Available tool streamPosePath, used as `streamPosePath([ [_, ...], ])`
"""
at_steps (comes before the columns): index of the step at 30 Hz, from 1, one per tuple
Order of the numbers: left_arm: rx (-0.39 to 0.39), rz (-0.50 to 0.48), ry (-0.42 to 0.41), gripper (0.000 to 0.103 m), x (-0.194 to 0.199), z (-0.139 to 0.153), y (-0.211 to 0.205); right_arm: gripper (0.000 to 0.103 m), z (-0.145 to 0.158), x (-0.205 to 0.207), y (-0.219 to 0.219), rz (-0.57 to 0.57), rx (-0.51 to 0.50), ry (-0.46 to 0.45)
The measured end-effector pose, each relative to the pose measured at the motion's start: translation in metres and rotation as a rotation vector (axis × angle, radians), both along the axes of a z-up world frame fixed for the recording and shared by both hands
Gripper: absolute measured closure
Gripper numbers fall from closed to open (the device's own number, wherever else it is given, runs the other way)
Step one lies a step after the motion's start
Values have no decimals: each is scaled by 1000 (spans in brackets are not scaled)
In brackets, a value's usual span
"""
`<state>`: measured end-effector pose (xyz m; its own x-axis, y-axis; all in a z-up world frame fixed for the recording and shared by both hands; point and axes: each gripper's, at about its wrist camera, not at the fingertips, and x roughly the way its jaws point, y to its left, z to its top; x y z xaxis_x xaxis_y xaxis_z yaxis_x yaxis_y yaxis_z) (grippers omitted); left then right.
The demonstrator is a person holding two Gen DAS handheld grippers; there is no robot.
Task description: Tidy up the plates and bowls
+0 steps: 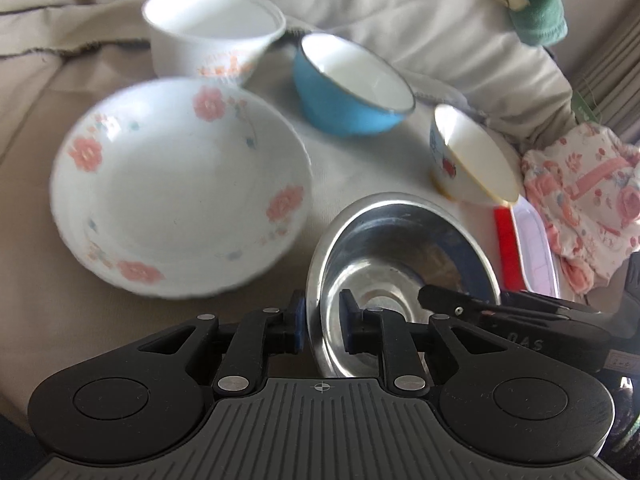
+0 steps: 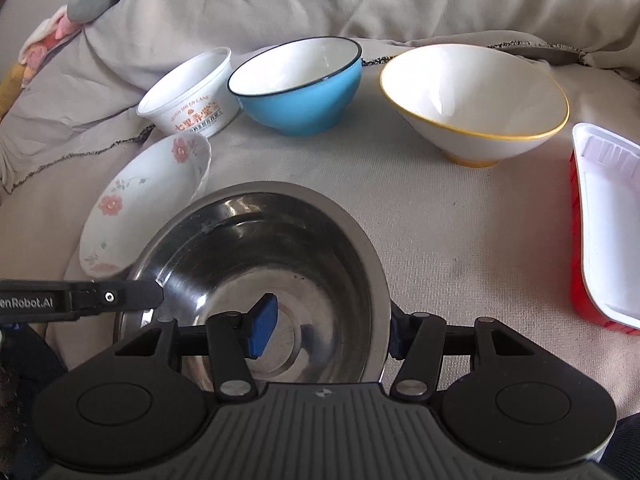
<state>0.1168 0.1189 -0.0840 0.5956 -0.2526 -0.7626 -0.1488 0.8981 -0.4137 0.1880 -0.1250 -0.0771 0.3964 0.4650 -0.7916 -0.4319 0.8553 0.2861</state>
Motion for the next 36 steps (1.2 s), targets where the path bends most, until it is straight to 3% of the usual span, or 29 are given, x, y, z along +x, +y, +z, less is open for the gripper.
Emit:
streamPosePath([
  [3,-23,47,-80,83,-2,22,28,48,26,4,13,17,49,-65],
  [7,39,147,-125,83,5,36,69,48,52,26,57,88,88,-106],
  [12,94,290,-72,82,12,19,112,48,38,47,136,168,49,-109],
  [15,120,325,-70,82,13,10,125,48,23,53,166,195,18,-70],
  [18,133,345,-72,82,12,2,134,50,15,54,178,208,4,-62],
  [24,173,399,-79,72,7,2,139,51,26,41,174,174,-35,-238],
  [26,184,399,-52,66,9,-1,137,50,23,42,171,145,-58,-253],
  [30,100,388,22,69,18,-17,143,49,2,50,165,125,-57,-111],
  [32,28,376,59,80,22,-27,147,49,-6,51,160,138,-13,-23],
  [34,-36,375,108,79,27,-36,150,48,-9,49,157,161,21,9],
  [36,-51,395,142,75,32,-38,150,45,-8,46,158,210,46,35],
])
